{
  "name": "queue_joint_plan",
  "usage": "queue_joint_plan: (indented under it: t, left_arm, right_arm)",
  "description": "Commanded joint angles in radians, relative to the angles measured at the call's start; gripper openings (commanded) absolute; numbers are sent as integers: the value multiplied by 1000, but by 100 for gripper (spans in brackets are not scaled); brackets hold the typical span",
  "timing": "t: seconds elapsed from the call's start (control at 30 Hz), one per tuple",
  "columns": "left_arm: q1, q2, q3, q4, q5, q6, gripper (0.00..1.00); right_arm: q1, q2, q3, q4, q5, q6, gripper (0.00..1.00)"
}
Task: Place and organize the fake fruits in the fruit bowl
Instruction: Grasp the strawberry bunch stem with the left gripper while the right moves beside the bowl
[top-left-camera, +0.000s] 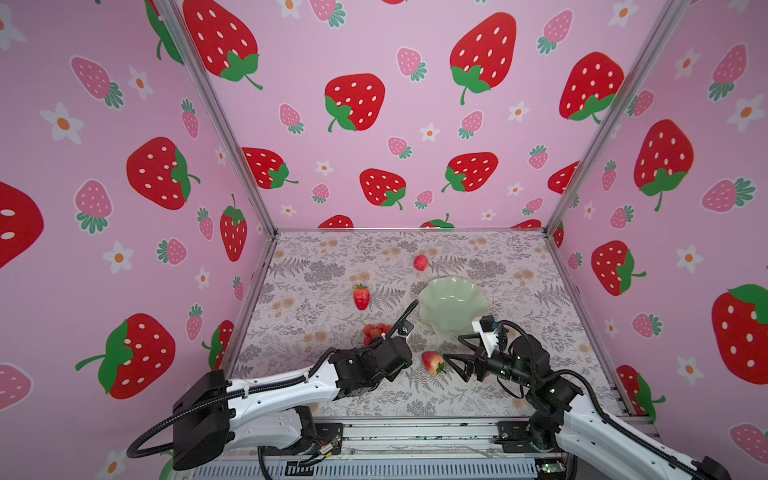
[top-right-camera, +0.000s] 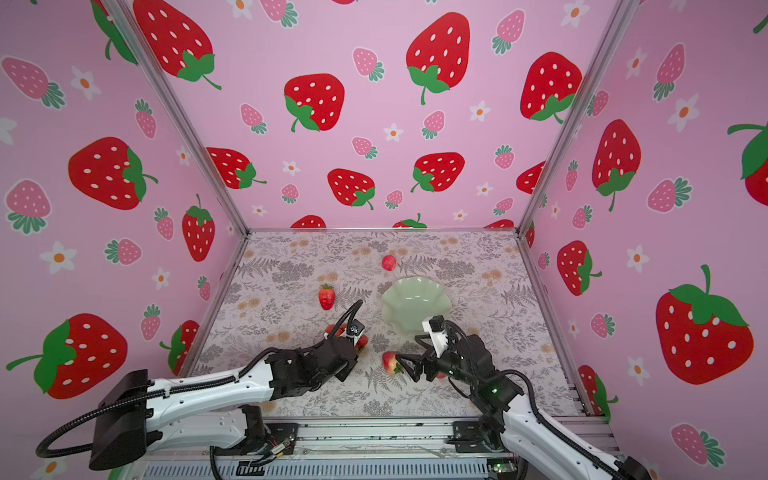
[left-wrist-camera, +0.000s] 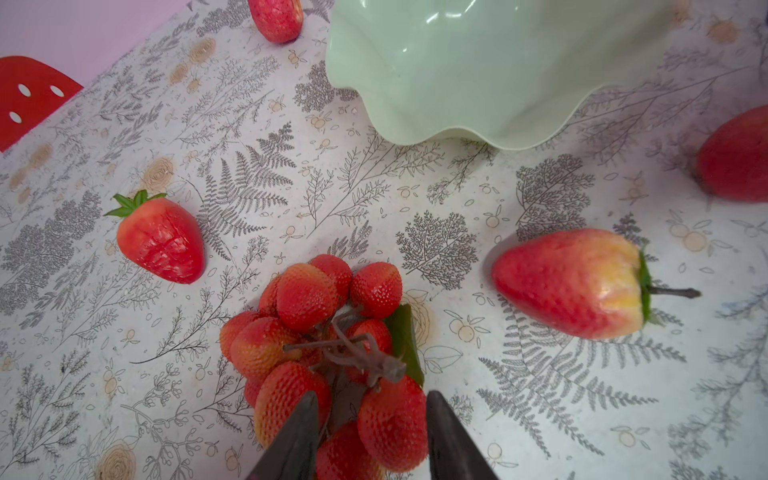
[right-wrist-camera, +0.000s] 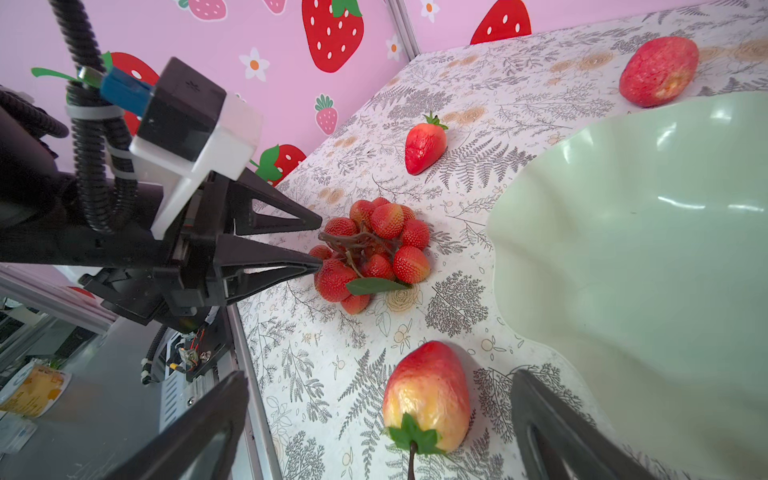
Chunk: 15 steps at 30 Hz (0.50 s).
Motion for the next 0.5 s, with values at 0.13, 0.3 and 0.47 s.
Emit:
queue_joint_plan:
  t: [0.13,0.3,0.47]
  left_arm:
    - [6,84,58,74,-49,31,40]
    - [8,121,81,54,-63,23,26]
    - [8,94,69,47,-103,16,11]
  right_arm:
    - [4,34,8,57,-31,4,99]
    - [4,44,15,61,-36,5,99]
    - [5,44,12,65,-33,7,99]
